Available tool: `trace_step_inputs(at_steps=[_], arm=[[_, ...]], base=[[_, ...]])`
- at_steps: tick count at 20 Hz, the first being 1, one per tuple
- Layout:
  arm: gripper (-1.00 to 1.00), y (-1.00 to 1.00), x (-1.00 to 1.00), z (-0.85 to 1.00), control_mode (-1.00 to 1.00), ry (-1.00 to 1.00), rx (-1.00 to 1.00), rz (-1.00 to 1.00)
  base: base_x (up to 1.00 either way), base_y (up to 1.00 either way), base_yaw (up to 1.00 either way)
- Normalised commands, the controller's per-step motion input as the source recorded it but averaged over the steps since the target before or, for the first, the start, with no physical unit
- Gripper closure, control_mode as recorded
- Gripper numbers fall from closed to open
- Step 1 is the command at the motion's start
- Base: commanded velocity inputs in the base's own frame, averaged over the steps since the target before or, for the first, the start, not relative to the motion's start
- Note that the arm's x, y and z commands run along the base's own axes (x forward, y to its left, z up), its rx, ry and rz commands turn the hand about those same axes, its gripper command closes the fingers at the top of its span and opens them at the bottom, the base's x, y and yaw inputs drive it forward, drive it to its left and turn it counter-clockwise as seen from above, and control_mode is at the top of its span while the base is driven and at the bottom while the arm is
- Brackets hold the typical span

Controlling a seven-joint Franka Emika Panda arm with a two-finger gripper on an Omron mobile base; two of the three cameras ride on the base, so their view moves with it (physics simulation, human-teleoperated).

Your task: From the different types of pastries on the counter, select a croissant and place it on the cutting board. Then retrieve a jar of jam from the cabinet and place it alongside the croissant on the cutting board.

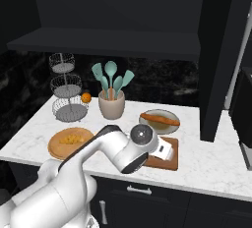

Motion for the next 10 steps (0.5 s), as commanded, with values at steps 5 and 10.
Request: trace_step_inputs(at_steps=[5,10], arm=[[1.0,0.0,0.01,-0.05,-1.0,0.0,0.0,0.0],[1.0,0.0,0.0,-0.35,-1.0,0.0,-0.04,0.0]], base=[[0.0,0.0,0.0],[0.0,0.0,0.0]])
